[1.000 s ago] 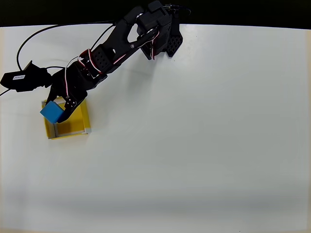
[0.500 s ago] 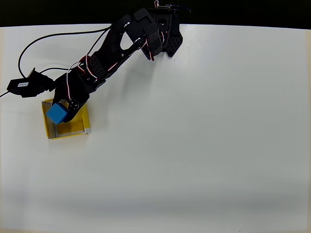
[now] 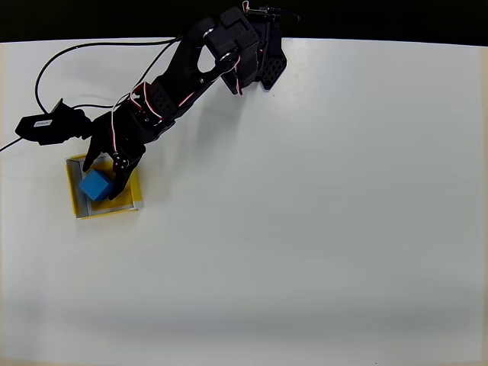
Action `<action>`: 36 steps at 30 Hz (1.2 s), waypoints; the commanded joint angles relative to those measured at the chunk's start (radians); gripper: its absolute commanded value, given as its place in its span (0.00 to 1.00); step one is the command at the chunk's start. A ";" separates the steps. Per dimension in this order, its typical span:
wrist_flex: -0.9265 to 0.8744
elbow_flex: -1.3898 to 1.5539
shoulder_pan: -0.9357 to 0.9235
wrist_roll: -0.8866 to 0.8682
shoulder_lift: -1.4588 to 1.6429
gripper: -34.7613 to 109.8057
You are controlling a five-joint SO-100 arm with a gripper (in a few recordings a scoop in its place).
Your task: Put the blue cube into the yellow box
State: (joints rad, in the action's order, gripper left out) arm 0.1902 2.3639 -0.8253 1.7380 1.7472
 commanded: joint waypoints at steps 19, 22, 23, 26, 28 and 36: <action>-1.058 0.132 0.650 -0.072 0.928 0.31; -1.094 0.210 0.718 -0.080 0.997 0.30; -1.097 0.252 0.742 -0.081 1.039 0.30; -1.135 0.359 0.815 -0.087 1.160 0.28; -1.164 0.416 0.848 -0.094 1.221 0.28; -1.258 0.686 0.908 -0.103 1.497 0.24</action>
State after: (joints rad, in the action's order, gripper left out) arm -1.0508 3.0081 0.0660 1.6260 3.1508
